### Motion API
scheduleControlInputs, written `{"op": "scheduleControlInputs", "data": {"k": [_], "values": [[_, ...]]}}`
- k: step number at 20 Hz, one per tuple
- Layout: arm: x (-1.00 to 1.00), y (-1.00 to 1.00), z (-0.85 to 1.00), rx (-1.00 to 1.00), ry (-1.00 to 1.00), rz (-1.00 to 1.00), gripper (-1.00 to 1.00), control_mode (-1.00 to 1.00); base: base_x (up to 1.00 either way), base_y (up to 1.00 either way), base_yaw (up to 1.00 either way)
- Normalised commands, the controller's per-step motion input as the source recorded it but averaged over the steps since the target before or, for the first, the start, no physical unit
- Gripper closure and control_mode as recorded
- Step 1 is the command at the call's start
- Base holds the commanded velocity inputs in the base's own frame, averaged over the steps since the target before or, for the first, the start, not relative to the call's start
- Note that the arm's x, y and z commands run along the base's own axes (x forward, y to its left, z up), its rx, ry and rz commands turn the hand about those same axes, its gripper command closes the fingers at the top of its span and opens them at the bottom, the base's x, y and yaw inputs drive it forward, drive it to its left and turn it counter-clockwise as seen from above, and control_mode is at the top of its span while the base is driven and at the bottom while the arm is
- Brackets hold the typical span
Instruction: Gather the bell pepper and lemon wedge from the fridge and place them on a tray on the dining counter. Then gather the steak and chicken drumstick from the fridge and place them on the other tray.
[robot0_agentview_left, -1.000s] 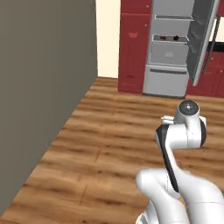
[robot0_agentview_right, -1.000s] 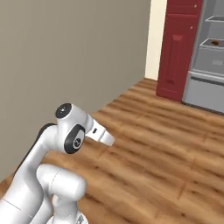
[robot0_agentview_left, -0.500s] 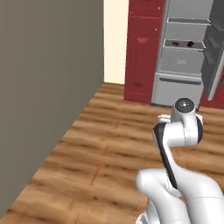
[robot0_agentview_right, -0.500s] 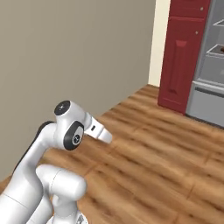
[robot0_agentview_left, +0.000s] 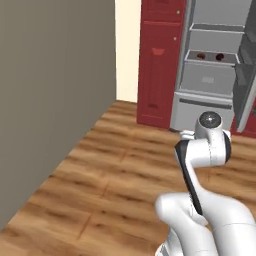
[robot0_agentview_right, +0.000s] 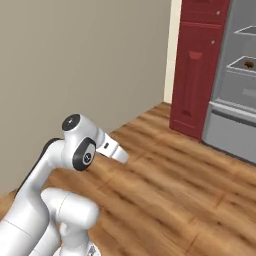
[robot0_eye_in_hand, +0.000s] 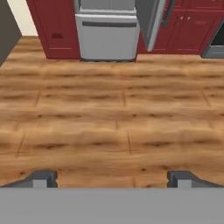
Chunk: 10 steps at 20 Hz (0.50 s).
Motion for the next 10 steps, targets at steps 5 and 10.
{"op": "scheduleControlInputs", "data": {"k": [5,10], "values": [[0.0,0.0,0.0,0.0,0.0,0.0,-1.0,1.0,0.33,-0.86,-0.08],[0.0,0.0,0.0,0.0,0.0,0.0,-1.0,1.0,0.82,-0.33,-0.2]]}}
